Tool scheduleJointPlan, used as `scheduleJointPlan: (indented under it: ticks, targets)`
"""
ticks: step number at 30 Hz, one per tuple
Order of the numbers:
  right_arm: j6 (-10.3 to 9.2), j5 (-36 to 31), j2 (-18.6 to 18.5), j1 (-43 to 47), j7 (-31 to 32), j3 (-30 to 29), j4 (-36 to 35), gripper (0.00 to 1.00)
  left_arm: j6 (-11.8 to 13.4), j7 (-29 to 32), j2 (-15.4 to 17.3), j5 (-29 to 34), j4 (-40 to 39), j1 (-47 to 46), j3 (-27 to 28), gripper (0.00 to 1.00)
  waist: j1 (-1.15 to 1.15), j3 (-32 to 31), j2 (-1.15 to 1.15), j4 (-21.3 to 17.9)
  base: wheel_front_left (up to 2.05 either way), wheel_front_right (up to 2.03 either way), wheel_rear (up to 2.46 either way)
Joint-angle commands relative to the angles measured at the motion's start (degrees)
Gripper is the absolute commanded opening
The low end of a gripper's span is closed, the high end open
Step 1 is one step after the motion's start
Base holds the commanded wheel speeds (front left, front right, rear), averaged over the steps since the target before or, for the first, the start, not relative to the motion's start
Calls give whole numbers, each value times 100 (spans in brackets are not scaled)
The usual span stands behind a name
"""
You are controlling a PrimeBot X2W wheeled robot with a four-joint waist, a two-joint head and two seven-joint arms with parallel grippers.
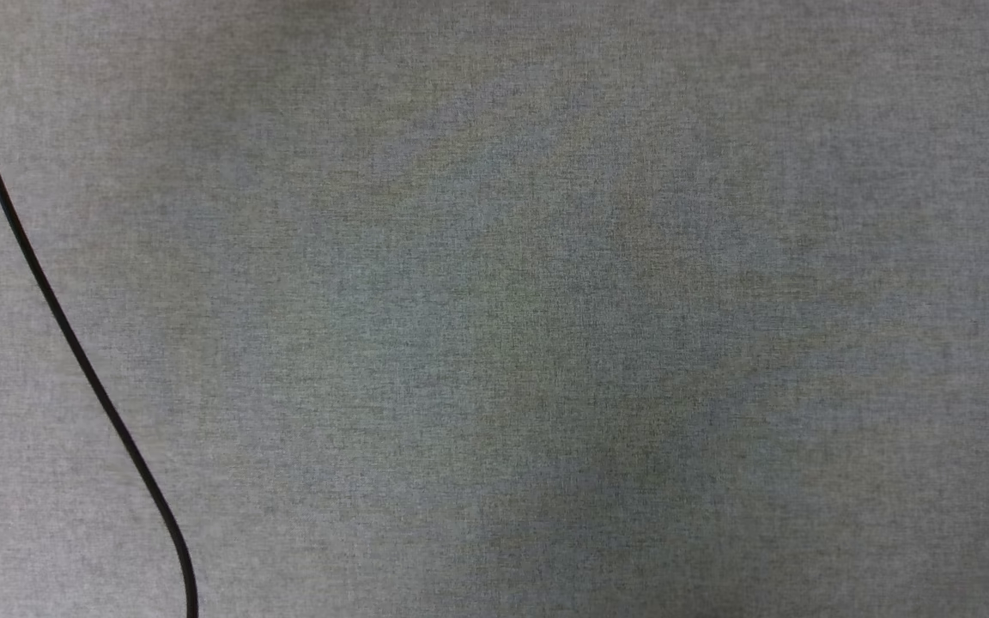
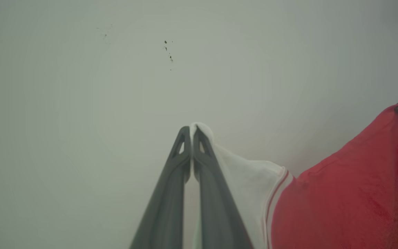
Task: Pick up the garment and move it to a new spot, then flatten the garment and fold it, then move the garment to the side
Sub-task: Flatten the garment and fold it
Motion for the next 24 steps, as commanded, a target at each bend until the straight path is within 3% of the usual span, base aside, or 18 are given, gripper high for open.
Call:
scheduleJointPlan:
  ticks: [1,7,14,17,24]
  targets:
    - [-4,67,21,216,-112,137,63,0,-46,-100,2,-64,97,213,-18,0,-1,12,0,-10,0,0,0]
    - [-4,423,-14,979,-433,711,188,0,-124,-339,-15,-301,267,1134,-71,0,-1,-122,0,-7,0,0,0]
    - [-4,970,-270,2137,-769,1408,-119,0,-176,-452,113,-484,-114,2738,-229,0,-1,-630,0,-1,0,0,0]
    - [-4,1230,-461,2746,-875,1646,-341,0,-72,-466,189,-541,-538,3609,-275,0,-1,-947,0,3,0,0,0]
    - [-4,1696,-944,4287,-964,2051,-881,0,452,-354,603,-690,-1825,5927,-558,0,-1,-1739,0,15,0,0,0]
